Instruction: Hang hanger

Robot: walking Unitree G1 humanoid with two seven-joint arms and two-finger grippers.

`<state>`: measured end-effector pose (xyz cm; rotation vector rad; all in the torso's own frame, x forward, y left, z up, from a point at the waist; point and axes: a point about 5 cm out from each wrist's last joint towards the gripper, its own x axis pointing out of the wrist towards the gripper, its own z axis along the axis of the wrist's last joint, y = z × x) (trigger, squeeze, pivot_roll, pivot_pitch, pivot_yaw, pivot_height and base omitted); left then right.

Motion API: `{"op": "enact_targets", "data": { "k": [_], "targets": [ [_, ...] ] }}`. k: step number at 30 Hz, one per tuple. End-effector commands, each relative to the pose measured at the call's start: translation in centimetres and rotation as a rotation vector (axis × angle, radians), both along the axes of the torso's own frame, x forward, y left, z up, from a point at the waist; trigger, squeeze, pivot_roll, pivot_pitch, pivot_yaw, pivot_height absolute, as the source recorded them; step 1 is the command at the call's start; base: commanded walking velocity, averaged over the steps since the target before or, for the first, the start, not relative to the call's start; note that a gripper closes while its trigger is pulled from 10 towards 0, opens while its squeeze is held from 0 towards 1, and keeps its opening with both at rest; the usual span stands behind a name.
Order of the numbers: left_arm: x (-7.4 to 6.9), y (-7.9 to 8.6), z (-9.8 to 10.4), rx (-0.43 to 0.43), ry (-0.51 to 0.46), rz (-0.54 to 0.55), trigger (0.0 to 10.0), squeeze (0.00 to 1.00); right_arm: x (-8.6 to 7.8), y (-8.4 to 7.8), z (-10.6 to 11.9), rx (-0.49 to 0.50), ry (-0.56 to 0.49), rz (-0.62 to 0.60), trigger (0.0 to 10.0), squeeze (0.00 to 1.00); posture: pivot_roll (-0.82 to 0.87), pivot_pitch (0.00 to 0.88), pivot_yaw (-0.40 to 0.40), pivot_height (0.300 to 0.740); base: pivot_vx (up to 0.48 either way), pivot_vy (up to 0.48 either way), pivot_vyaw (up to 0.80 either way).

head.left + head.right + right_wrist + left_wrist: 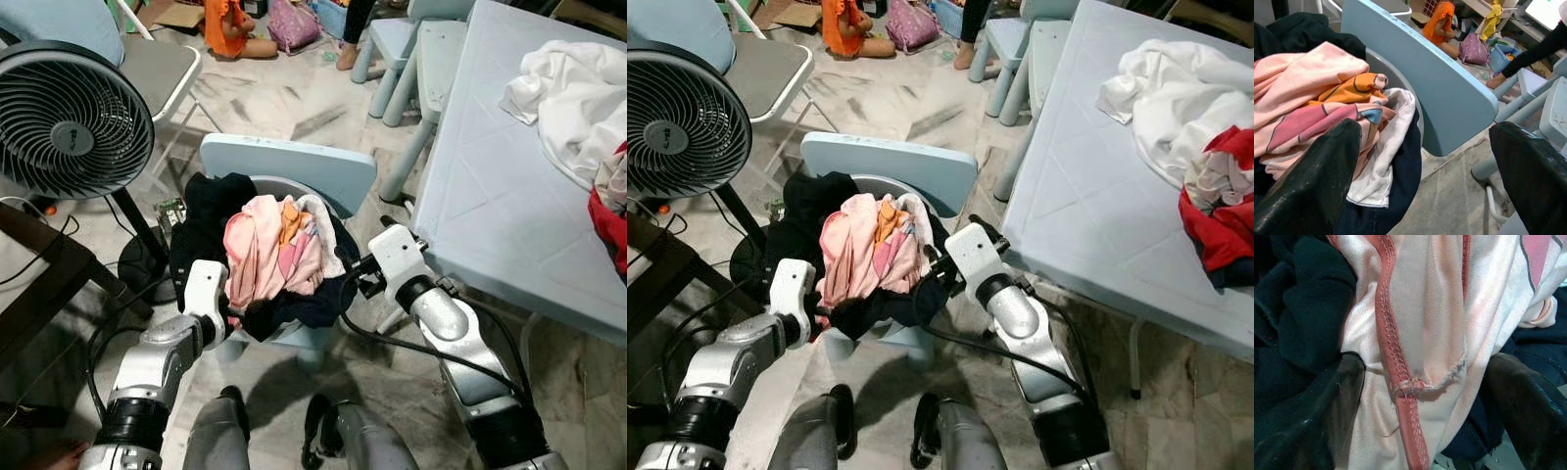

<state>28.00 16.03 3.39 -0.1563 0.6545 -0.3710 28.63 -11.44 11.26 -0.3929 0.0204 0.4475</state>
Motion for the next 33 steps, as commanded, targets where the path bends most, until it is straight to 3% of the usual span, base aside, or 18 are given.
{"op": "enact_targets", "data": {
  "k": [1, 2, 13, 17, 25, 33],
  "targets": [
    [-0.3, 0.1, -0.7, -0.008, 0.032, -0.006, 4.7, 0.00, -0.3, -0.3, -0.1, -0.011, 0.009, -0.001, 10.0, 0.00, -0.05, 0.209, -0.105, 0.740, 0.000, 0.000, 0.00],
    [-0.3, 0.1, -0.9, 0.005, 0.048, -0.024, 0.0, 0.00, -0.4, -0.3, -0.1, -0.012, 0.010, 0.000, 10.0, 0.00, -0.05, 0.211, -0.106, 0.740, 0.000, 0.000, 0.00],
    [-0.6, 0.3, -1.6, 0.086, 0.069, -0.099, 0.0, 0.00, -0.5, -0.4, -0.2, -0.015, 0.019, -0.002, 10.0, 0.00, -0.05, 0.218, -0.104, 0.740, 0.000, 0.000, 0.00],
    [-0.4, 0.5, -1.5, 0.116, 0.047, -0.110, 0.0, 0.00, -0.4, -0.3, -0.2, -0.014, 0.020, -0.001, 10.0, 0.00, -0.05, 0.216, -0.104, 0.740, 0.000, 0.000, 0.00],
    [0.3, 1.0, -1.0, 0.255, -0.049, -0.155, 0.0, 0.00, -0.2, -0.2, -0.2, -0.011, 0.019, -0.003, 10.0, 0.00, -0.04, 0.209, -0.100, 0.740, 0.000, 0.000, 0.00],
    [0.7, 1.7, -0.8, 0.299, -0.095, -0.119, 0.0, 0.00, 0.0, -0.1, -0.2, -0.009, 0.015, -0.004, 10.0, 0.00, -0.04, 0.200, -0.100, 0.740, 0.000, 0.000, 0.00]
  ]
}}
